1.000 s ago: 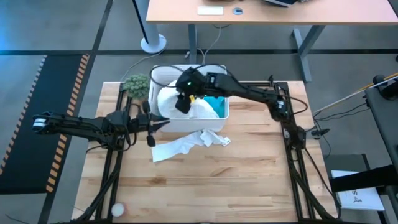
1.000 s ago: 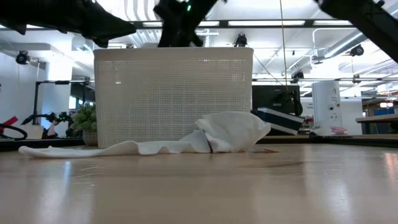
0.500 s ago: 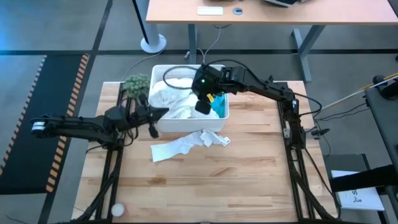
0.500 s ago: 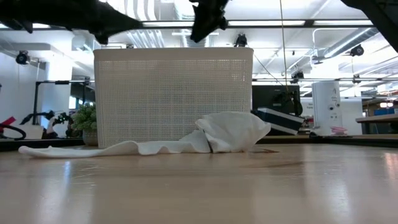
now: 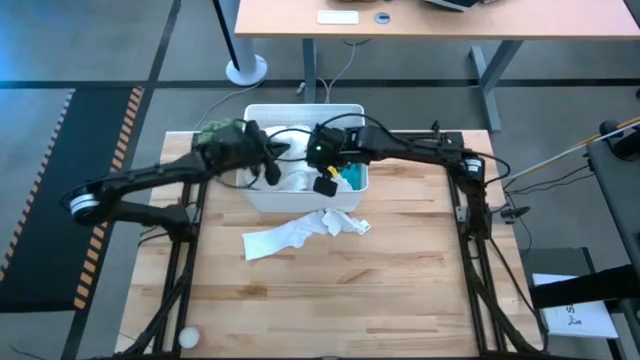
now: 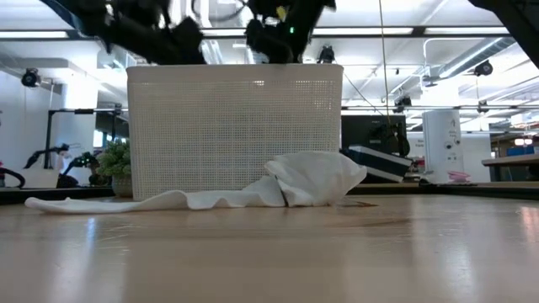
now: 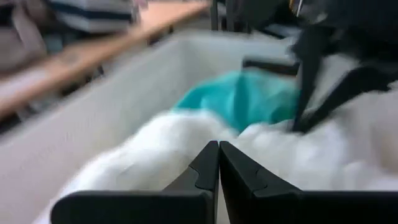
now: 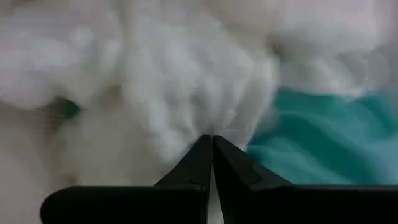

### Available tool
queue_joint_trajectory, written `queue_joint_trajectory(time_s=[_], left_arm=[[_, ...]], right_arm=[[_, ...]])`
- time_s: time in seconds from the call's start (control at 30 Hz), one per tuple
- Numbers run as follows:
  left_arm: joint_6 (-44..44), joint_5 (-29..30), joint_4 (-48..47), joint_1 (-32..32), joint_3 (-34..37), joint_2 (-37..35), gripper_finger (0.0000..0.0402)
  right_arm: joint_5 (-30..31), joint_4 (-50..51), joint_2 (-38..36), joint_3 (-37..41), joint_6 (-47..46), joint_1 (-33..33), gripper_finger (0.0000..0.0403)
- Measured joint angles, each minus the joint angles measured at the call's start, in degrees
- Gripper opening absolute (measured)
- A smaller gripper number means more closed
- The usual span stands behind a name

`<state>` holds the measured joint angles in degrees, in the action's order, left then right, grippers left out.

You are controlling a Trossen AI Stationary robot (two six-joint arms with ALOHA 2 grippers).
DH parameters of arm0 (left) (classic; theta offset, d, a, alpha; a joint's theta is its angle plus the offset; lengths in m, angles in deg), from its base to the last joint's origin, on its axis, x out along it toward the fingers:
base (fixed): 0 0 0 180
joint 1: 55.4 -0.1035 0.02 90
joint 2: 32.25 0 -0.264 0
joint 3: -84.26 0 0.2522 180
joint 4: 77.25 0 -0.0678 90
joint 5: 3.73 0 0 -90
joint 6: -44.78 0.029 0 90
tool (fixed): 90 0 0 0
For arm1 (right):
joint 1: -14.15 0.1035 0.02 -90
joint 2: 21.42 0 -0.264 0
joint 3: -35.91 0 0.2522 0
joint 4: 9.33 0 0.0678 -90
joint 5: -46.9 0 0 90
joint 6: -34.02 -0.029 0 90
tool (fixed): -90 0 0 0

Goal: Sort clothes
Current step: Put the white shirt into the white bin

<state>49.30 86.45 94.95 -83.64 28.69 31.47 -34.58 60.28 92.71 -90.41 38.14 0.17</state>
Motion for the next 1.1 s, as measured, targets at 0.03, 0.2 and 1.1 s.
queue_joint_trajectory(time_s=[0.03,0.2,1.1], left_arm=[[-0.4,-1.4,-0.1,-1.4,-0.1,1.6,0.0000],[-2.3,-4.9,0.0,-5.7,-0.1,8.8,0.0000],[-3.5,-6.5,-5.3,-7.1,-4.5,21.2,0.0000]], right_arm=[[-2.1,-1.6,-0.1,1.8,-0.4,-0.4,0.0001],[-8.1,-5.6,-1.2,7.9,-4.5,-2.7,0.0000],[-12.8,-12.6,-5.1,10.9,-10.3,-7.8,0.0000]])
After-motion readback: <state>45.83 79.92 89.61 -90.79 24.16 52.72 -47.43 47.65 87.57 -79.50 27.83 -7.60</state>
